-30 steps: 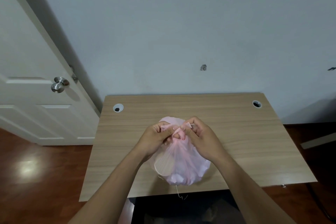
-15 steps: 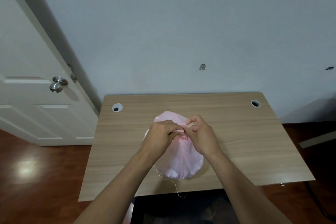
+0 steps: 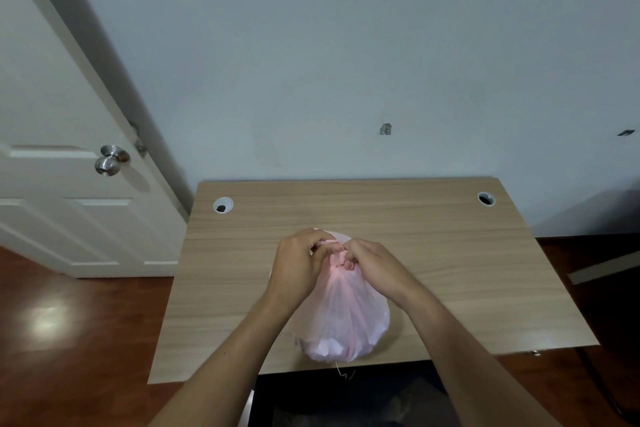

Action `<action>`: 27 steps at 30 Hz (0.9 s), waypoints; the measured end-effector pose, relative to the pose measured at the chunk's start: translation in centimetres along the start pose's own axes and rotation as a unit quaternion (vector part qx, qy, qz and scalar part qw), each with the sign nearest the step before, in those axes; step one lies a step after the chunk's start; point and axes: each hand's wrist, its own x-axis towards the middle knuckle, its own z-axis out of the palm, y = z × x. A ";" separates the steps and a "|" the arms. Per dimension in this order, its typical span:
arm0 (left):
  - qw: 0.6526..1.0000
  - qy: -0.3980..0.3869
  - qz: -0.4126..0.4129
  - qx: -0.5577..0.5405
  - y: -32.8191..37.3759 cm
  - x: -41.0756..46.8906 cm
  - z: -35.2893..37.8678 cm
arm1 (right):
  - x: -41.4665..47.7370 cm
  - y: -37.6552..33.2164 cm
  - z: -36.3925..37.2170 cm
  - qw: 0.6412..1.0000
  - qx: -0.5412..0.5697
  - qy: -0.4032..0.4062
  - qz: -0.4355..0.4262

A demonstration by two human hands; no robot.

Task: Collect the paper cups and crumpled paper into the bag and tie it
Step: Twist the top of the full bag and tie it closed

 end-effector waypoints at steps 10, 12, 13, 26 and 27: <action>0.977 -0.065 -0.153 -0.134 -1.1 -0.6 0.1 | -0.3 2.3 0.7 0.995 -0.028 -0.096 -0.019; 0.967 -0.075 -0.187 -0.158 -1.5 -0.6 0.0 | -0.2 2.8 0.9 0.997 -0.030 -0.065 -0.041; 0.962 -0.077 -0.200 -0.168 -1.8 -0.6 0.0 | -0.2 3.1 1.0 0.997 -0.019 -0.048 -0.051; 0.909 -0.079 -0.314 -0.264 -4.8 -1.7 1.6 | 0.3 6.5 2.0 0.996 0.007 0.064 -0.062; 0.902 -0.076 -0.325 -0.273 -5.1 -1.8 1.9 | 0.4 6.7 2.2 0.996 -0.006 0.068 -0.061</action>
